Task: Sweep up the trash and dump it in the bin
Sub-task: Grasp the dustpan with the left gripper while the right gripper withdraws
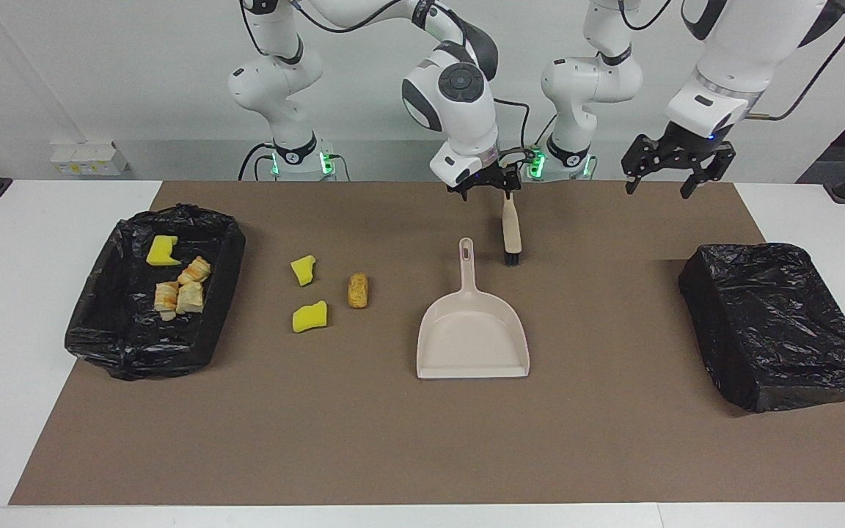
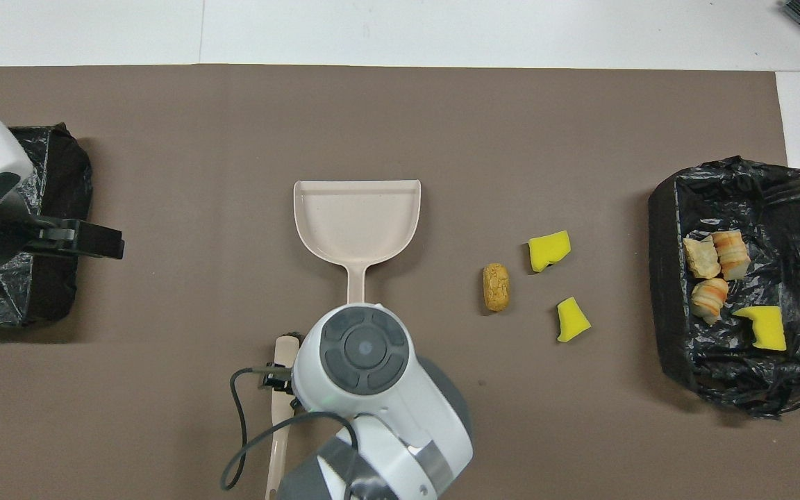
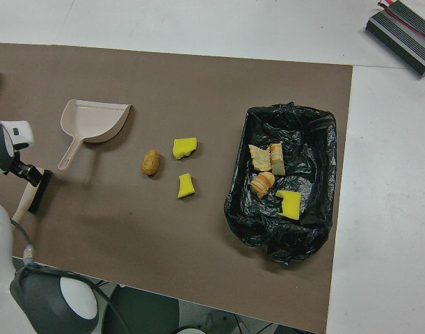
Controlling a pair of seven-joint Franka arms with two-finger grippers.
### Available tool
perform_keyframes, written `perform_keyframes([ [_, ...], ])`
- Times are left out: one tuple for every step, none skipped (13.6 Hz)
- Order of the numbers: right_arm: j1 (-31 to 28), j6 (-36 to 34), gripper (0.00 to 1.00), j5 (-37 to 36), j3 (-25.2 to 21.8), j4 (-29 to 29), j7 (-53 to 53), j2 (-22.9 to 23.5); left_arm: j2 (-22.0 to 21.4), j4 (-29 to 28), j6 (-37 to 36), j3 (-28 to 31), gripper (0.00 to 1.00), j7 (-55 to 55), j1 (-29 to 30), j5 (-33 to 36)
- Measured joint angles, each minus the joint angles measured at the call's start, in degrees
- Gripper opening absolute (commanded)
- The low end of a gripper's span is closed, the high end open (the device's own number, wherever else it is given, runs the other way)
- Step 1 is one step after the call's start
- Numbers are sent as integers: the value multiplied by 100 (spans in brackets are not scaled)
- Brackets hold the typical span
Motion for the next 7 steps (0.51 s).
perform_keyframes([
  [230, 348, 100, 41, 2, -191, 184, 28, 31, -209, 341, -10, 100, -149, -215, -17],
  [417, 655, 100, 62, 5, -329, 313, 107, 87, -429, 718, -22, 100, -379, -440, -27],
  [596, 906, 100, 67, 4, -438, 406, 200, 173, -643, 1126, -29, 100, -633, -668, -57],
  [763, 1088, 100, 69, 5, -552, 465, 278, 301, -817, 1498, -40, 100, -873, -898, -101],
  [914, 1226, 100, 71, 6, -672, 493, 328, 474, -930, 1779, -46, 100, -1100, -1133, -124],
  [1061, 1363, 100, 74, 6, -772, 511, 357, 696, -983, 1988, -57, 100, -1308, -1363, -127],
  [1180, 1517, 100, 75, 7, -855, 553, 372, 919, -999, 2169, -59, 100, -1461, -1559, -129],
])
